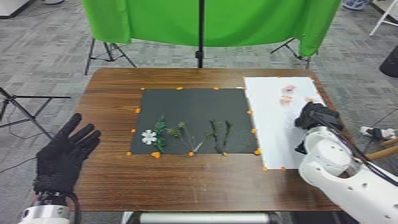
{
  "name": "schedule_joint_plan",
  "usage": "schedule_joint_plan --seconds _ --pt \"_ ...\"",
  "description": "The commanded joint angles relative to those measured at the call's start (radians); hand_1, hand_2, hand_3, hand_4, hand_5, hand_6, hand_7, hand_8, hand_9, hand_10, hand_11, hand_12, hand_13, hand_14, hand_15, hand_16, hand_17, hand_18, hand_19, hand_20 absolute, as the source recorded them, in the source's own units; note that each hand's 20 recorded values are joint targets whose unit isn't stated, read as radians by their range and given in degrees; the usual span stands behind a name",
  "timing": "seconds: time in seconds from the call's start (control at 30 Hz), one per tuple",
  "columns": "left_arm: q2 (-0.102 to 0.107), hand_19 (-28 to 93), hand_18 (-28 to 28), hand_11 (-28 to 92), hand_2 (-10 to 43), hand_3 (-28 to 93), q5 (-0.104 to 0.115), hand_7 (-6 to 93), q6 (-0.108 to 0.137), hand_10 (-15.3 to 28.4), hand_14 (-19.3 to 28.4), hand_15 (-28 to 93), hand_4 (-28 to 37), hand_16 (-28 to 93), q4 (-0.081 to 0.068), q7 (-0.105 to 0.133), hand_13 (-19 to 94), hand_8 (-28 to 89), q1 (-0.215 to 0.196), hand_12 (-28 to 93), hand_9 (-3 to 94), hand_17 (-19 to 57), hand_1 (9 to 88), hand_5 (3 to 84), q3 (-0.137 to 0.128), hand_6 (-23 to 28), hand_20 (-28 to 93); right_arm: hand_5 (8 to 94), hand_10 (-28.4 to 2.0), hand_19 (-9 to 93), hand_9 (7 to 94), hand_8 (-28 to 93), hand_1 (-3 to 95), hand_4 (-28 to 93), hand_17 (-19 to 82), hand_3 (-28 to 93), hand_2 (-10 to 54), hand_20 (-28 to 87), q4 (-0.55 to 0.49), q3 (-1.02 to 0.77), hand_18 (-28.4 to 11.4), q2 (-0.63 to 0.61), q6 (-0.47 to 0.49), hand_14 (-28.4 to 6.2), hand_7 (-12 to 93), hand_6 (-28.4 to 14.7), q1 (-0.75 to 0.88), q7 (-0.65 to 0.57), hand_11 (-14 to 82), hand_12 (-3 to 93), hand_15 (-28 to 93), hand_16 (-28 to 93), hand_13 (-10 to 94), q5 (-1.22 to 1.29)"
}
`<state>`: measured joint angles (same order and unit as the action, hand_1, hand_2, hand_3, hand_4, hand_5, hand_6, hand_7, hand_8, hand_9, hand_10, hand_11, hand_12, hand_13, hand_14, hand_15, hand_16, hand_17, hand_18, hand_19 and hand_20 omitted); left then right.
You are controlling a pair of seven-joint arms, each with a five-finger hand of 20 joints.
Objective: Arrange flowers
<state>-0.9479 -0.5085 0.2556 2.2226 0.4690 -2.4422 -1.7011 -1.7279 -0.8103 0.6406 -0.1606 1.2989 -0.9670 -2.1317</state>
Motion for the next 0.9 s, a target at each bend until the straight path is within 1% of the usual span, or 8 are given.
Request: schedule_joint_plan --seconds 0.03,0.13,0.27,0.53,0.77,0.8,0.87,0.9 --pt "-0.029 58 28.4 19 5.6 82 -0.017 11.3 -0.014 19.2 26.6 39 -25.9 -8 -0.005 -0.030 20 -10 -0.004 9 31.5 -10.7 22.6 33.9 -0.010 7.4 -2 82.3 -5.9 78 89.2 1 61.7 -28 32 65 -9.5 43 0.027 0.027 -19.8 0.027 -0.051 -1.4 21 2.2 0.030 -0.008 11.7 32.0 53 32 76 -0.034" --pt "-0.021 58 28.4 19 5.6 82 -0.011 11.3 -0.011 19.2 26.7 40 -25.9 -8 -0.003 -0.018 20 -10 -0.010 9 31.5 -10.8 22.6 34.0 -0.010 7.4 -1 85.1 -4.9 78 92.2 2 63.6 -28 34 65 -9.5 42 0.007 0.014 -17.7 0.019 -0.091 1.0 21 2.0 0.040 0.008 10.5 32.1 46 34 81 -0.050" --pt "-0.032 58 28.4 19 5.6 82 -0.021 11.3 -0.014 19.2 26.7 40 -26.0 -9 0.001 -0.031 20 -10 -0.014 9 31.5 -10.8 22.7 34.0 -0.023 7.4 -1 86.5 -4.2 78 93.0 2 63.5 -28 36 66 -9.5 43 -0.071 -0.035 -17.7 0.006 -0.131 1.3 20 1.8 0.050 0.035 10.5 32.1 45 35 83 -0.065" --pt "-0.036 58 28.4 19 5.6 82 -0.029 11.2 -0.014 19.2 26.6 39 -25.9 -9 0.006 -0.026 20 -10 -0.017 8 31.5 -10.7 22.6 34.2 -0.031 7.5 -1 87.6 -4.0 78 93.6 2 62.3 -28 37 69 -9.5 44 -0.190 -0.008 -18.4 0.076 -0.149 1.1 19 1.5 -0.065 0.116 10.5 32.7 44 37 84 -0.029" --pt "-0.014 58 28.4 19 5.7 82 -0.017 11.1 0.001 19.2 26.4 39 -25.8 -9 0.018 0.004 20 -10 -0.039 8 31.4 -10.7 22.7 34.1 -0.035 7.6 -1 87.8 -4.5 78 93.7 3 61.8 -28 37 71 -9.5 44 -0.103 0.199 -18.7 0.348 -0.125 0.5 19 1.3 -0.278 0.245 11.0 32.6 45 37 84 0.026" --pt "-0.020 58 28.4 19 5.7 82 -0.024 11.0 -0.001 19.2 26.4 39 -25.8 -9 0.019 -0.011 20 -10 -0.038 8 31.3 -10.7 22.7 34.1 -0.039 7.6 -1 87.8 -4.5 78 93.7 3 61.7 -28 37 71 -9.5 44 -0.072 0.214 -18.7 0.406 -0.100 0.5 19 1.3 -0.290 0.270 11.1 32.6 45 37 84 0.019" --pt "0.006 58 28.4 19 5.7 82 -0.002 10.8 0.017 18.9 26.1 39 -25.7 -9 0.023 0.027 20 -10 -0.053 8 31.2 -10.6 22.8 34.0 -0.036 7.6 -1 87.6 -4.3 78 93.7 3 61.6 -28 36 71 -9.5 44 0.011 0.264 -18.5 0.516 -0.077 0.3 19 1.4 -0.339 0.332 11.1 32.6 45 37 84 0.022" --pt "0.008 58 28.4 18 5.7 82 -0.002 10.5 0.017 18.6 25.9 39 -25.6 -9 0.021 0.023 21 -10 -0.048 8 31.2 -10.4 23.0 34.0 -0.036 7.5 -1 87.6 -4.2 78 93.7 3 61.5 -28 36 71 -9.5 44 0.049 0.289 -18.6 0.562 -0.073 0.3 19 1.4 -0.363 0.348 11.2 32.7 46 37 84 0.034"
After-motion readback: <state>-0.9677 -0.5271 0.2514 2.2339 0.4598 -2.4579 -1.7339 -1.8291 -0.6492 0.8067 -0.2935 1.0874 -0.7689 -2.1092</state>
